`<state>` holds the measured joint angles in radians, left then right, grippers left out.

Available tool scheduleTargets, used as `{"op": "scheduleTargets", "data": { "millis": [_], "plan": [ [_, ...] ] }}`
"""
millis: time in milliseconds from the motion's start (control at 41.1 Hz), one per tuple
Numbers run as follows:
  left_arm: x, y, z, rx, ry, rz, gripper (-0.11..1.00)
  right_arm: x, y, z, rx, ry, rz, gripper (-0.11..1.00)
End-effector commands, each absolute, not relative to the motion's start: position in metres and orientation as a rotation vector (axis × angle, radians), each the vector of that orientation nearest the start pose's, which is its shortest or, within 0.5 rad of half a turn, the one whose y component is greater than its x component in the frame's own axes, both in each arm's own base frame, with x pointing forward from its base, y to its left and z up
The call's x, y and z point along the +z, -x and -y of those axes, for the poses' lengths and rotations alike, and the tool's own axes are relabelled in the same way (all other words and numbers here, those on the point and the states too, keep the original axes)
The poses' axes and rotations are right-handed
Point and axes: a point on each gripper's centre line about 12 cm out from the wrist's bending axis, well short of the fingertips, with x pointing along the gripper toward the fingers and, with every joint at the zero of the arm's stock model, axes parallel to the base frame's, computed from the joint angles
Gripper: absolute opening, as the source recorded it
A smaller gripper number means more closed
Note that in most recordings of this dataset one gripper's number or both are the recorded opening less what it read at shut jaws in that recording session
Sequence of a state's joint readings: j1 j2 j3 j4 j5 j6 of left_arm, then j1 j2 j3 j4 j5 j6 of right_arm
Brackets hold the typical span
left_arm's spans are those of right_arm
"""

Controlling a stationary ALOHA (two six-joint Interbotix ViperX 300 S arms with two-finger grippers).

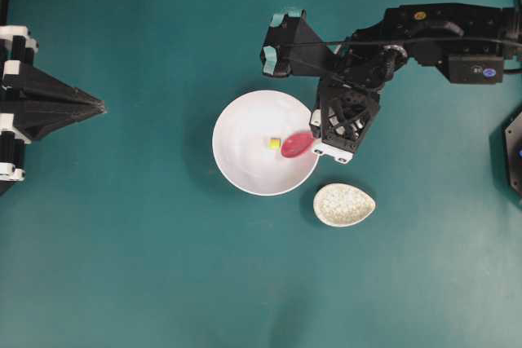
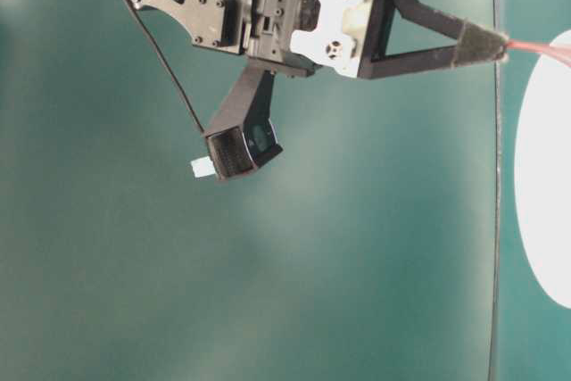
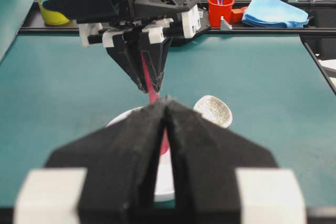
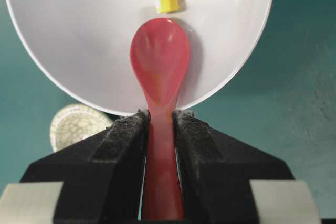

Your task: Scoop the yellow hexagonal prism block from the bowl with a spoon using the right arm.

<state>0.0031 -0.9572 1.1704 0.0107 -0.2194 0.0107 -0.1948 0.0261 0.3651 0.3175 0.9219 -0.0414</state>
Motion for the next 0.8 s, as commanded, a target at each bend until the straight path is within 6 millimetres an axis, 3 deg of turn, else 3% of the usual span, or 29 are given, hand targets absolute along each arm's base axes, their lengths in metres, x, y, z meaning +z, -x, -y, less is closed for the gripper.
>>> {"op": "scheduleTargets", "data": {
  "millis": [0,559,778],
  "plan": [
    [0.293,-0.203,0.000,0.001,-0.024,0.025,0.06,0.216,-0.383,0.047,-0.049,-0.407,-1.204,0.24],
    [0.295,-0.202,0.000,0.001,-0.024,0.031,0.06,0.209,-0.399,0.051,-0.046,-0.375,-1.162,0.24],
    [0.294,-0.202,0.000,0.001,-0.024,0.029,0.06,0.208,-0.405,0.044,-0.030,-0.364,-1.160,0.24]
  ]
}}
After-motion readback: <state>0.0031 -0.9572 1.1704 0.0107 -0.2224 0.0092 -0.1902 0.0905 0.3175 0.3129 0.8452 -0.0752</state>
